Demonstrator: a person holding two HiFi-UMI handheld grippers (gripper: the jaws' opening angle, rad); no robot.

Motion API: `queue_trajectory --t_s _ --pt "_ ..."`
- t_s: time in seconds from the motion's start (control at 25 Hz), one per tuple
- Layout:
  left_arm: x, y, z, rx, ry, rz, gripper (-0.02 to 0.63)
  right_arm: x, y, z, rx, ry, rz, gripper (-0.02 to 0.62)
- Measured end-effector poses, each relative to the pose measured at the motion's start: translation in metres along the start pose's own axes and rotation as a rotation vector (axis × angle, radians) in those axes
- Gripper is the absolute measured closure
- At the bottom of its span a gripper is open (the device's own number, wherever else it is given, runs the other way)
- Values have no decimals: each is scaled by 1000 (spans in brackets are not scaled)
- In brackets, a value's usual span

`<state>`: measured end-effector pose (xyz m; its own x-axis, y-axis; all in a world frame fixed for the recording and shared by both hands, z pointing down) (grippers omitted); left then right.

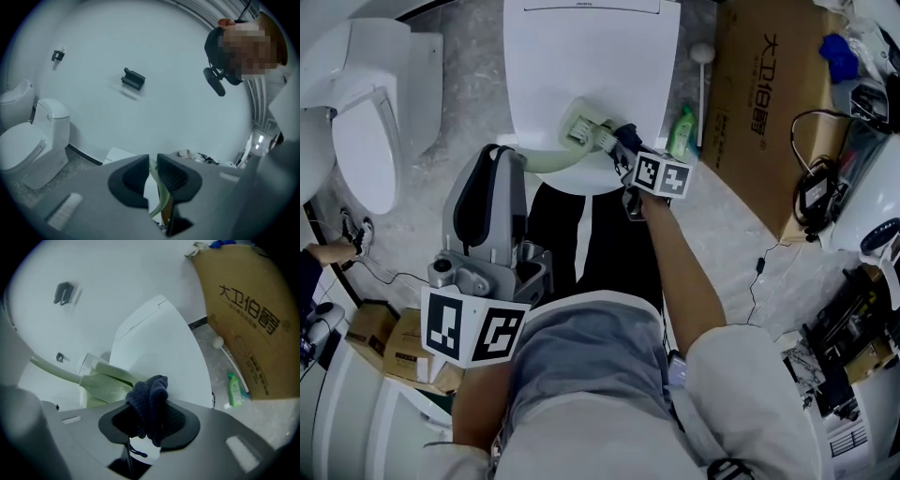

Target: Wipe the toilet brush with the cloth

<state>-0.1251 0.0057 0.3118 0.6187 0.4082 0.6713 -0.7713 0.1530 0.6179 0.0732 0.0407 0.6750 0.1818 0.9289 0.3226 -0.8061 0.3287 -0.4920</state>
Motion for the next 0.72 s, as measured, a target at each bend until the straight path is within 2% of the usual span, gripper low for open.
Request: queue_trajectory --t_s 0.48,0.72 --pt "0 -4 6 46 28 34 606 34 4 -4 26 -273 539 479" --pt "1 -4 6 60 26 56 606 53 15 -4 32 -377 725 479"
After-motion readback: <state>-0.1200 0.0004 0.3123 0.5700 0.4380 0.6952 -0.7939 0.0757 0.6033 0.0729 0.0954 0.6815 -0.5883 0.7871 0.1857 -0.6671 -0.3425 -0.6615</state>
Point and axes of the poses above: the fingertips, and each gripper's own axes: z forward along the fingers, y to its left, x out of its underside, the point moved 3 cm from there along -z, backward along the fingers, and after that the axes turned 15 degrees about -z, right-handed, at the moved point
